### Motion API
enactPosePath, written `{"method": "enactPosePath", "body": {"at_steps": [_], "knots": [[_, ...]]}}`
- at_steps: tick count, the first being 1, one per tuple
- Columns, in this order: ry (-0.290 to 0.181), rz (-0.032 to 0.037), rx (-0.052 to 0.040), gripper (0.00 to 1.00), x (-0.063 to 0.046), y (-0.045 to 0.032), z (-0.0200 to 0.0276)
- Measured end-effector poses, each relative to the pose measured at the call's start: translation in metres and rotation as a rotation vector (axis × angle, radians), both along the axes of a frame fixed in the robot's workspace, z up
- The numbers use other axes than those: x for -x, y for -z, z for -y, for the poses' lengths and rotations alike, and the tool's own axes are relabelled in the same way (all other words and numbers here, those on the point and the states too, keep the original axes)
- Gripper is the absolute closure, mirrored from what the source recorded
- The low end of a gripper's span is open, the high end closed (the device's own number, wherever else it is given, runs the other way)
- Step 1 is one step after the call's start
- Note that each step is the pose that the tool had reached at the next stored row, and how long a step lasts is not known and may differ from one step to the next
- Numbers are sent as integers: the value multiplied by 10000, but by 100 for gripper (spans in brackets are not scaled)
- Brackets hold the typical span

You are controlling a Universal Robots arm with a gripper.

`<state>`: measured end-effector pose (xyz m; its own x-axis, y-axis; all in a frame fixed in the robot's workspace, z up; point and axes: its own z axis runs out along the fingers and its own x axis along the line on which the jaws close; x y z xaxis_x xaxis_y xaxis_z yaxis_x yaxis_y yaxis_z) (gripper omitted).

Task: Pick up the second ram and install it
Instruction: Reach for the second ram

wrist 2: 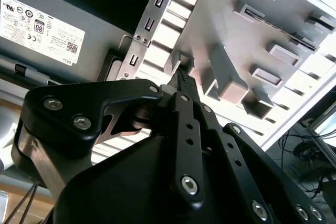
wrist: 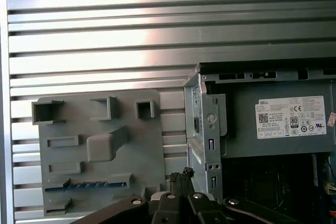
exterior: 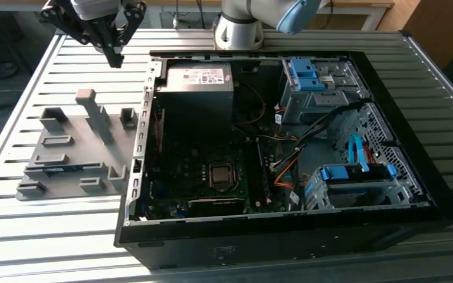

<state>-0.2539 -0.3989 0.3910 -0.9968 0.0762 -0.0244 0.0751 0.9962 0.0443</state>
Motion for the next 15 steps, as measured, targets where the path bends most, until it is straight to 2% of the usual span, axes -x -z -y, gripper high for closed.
{"method": "enactPosePath", "body": {"at_steps": [15], "knots": [[0, 1, -1, 89, 173, 5, 0]]}}
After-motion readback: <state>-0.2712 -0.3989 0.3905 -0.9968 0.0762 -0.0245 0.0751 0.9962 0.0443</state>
